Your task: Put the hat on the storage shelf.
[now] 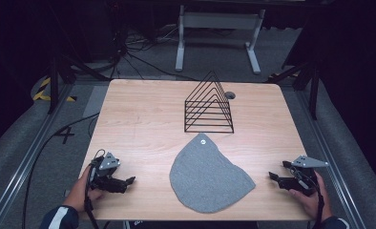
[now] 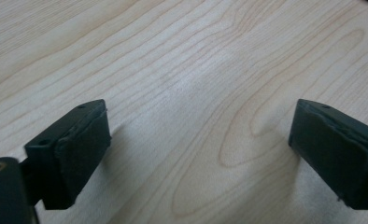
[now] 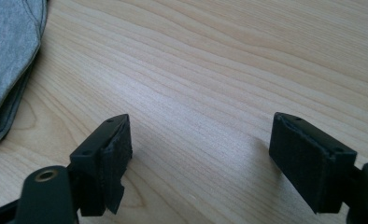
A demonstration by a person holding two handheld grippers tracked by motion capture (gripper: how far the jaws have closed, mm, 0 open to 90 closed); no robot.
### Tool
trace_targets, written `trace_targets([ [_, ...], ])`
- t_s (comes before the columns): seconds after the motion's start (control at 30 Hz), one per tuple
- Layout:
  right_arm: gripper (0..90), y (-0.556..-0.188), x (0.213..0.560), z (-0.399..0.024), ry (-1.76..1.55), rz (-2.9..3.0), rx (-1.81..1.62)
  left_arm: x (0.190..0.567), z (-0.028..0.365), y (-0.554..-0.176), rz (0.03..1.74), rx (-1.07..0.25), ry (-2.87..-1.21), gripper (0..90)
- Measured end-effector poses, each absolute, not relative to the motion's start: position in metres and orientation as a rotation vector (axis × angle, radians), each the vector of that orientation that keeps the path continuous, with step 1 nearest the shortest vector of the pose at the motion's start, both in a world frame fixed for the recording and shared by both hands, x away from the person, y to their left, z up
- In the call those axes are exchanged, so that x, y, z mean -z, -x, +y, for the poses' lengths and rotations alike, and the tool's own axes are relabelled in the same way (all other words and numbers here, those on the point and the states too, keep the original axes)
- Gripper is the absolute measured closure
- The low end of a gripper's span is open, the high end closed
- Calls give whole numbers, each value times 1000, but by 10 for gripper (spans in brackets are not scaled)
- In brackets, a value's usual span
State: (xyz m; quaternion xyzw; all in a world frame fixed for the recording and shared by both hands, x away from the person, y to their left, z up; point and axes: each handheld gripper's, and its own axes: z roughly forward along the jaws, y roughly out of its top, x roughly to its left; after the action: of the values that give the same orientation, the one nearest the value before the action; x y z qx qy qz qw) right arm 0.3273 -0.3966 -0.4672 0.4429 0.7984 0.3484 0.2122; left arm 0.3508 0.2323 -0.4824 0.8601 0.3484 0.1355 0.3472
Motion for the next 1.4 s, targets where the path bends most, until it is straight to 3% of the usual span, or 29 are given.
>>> trace_targets([
  [0.23,165,-329,467,-395,-1235,2221,-963,482,220,-352,871,-325,-2249,5],
  [0.47,153,-335,465,-391,-1222,2263,-941,477,207,-351,786,-301,-2285,100],
  [0.5,181,-337,463,-391,-1223,2285,-922,477,205,-351,779,-294,-2284,144],
  [0.57,351,-339,459,-390,-1233,2299,-906,477,198,-352,768,-285,-2278,157],
  [0.67,343,-342,456,-385,-1189,2326,-976,475,190,-354,751,-257,-2265,236],
  [0.83,551,-344,439,-354,-1002,2381,-1017,466,167,-350,663,-239,-2245,270],
  [1.0,684,-352,434,-317,-843,2494,-997,457,131,-341,544,-232,-2234,278],
  [1.2,784,-358,439,-277,-689,2578,-988,457,88,-335,445,-204,-2261,281],
  [1.4,796,-359,447,-269,-674,2614,-980,463,73,-335,408,-184,-2320,283],
])
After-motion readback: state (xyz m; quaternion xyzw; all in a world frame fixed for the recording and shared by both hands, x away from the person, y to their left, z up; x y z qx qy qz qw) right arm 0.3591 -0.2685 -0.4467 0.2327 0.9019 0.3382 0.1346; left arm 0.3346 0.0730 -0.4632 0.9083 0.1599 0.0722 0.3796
